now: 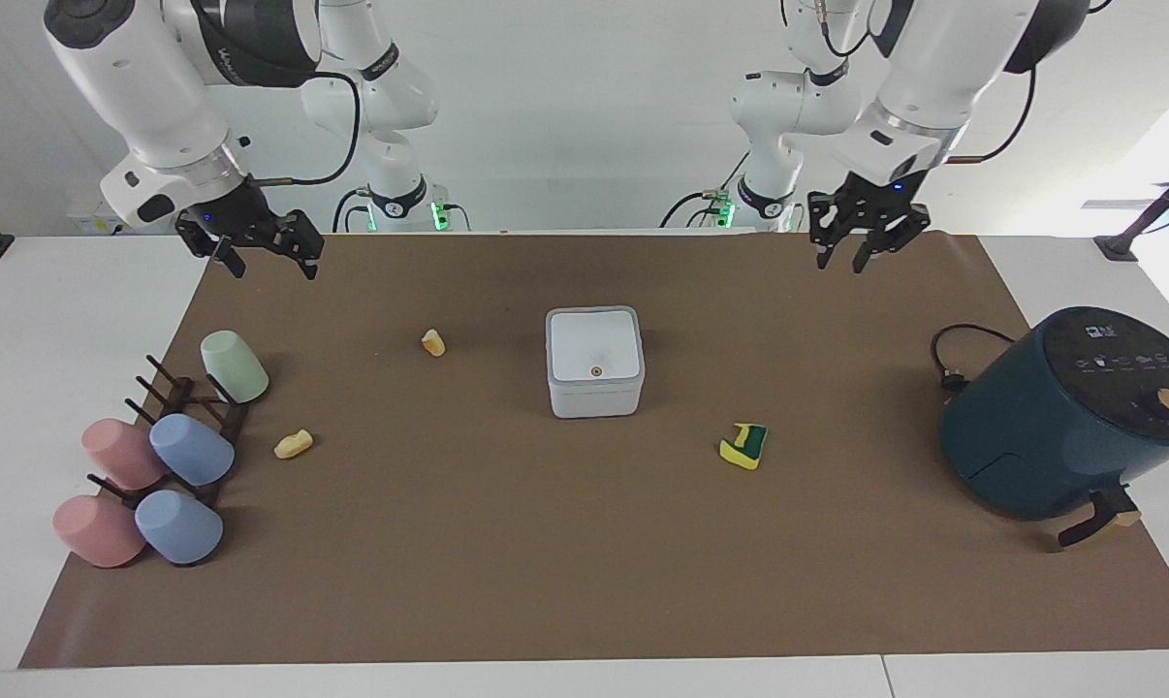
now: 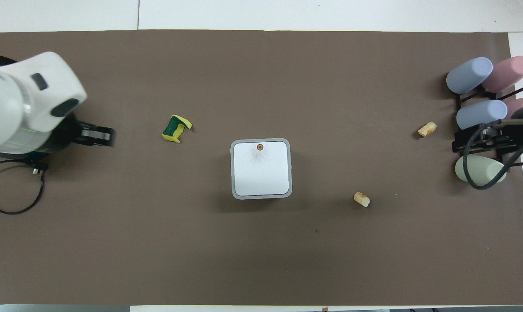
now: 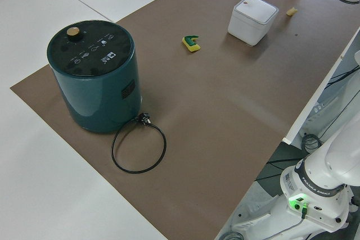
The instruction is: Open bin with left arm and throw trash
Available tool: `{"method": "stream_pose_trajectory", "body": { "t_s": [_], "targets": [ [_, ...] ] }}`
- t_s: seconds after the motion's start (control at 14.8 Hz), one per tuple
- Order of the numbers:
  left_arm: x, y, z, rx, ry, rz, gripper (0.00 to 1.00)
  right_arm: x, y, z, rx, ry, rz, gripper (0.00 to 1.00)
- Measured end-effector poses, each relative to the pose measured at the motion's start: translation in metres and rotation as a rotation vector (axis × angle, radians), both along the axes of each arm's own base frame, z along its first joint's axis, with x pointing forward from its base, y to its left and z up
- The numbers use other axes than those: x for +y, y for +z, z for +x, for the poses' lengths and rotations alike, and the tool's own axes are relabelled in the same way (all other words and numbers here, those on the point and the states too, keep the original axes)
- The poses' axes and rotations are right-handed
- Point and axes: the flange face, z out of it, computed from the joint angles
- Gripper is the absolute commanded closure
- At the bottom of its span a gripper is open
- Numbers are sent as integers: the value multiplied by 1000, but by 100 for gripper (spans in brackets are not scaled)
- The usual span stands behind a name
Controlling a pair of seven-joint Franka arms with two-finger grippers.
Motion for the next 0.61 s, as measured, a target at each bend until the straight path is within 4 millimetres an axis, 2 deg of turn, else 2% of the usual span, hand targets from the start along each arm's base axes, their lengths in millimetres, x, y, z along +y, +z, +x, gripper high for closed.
{"method": "stream_pose_trajectory", "body": {
  "t_s": [0.2,0.41,0.61],
  "targets": [
    [-77,-31,-19,-89,-11,-61,100,36,-47,-23,-13,69,3,0],
    [-123,-65,-28,-161,-33,-122,100,79,-106,-53,26,140,34,0],
    [-165,-110,-26,-191,-65,-161,100,96,-157,-66,16,145,70,0]
  ]
}}
